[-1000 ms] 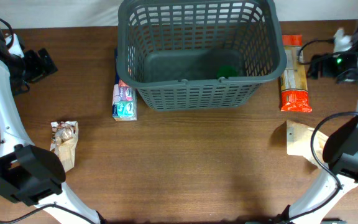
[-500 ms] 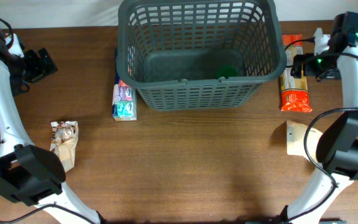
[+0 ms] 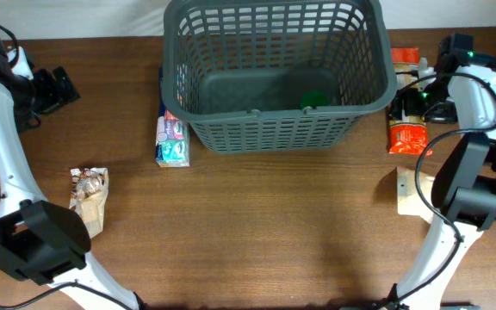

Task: Pack container
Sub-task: 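Lower the right gripper and close it on the spaghetti package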

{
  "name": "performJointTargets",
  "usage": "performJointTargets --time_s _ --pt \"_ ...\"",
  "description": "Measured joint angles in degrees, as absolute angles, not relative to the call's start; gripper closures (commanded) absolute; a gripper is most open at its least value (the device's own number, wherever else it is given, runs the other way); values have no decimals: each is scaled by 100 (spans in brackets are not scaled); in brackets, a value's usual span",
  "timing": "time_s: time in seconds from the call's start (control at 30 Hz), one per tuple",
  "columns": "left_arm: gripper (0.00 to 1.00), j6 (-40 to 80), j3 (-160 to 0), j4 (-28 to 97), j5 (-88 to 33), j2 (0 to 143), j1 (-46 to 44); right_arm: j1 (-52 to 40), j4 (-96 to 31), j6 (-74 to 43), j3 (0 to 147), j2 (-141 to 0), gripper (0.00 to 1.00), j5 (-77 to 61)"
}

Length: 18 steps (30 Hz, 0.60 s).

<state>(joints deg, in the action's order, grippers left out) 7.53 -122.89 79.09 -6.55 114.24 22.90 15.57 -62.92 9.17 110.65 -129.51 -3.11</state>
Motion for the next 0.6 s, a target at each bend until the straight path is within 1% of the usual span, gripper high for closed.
performJointTargets --time_s 0.33,0.6 --pt "1 753 -12289 7911 -655 11424 2290 1557 -6289 947 11065 -13006 1 -252" --pt "1 753 -12289 7911 -655 11424 2290 1559 -6267 963 11065 -13327 1 -134"
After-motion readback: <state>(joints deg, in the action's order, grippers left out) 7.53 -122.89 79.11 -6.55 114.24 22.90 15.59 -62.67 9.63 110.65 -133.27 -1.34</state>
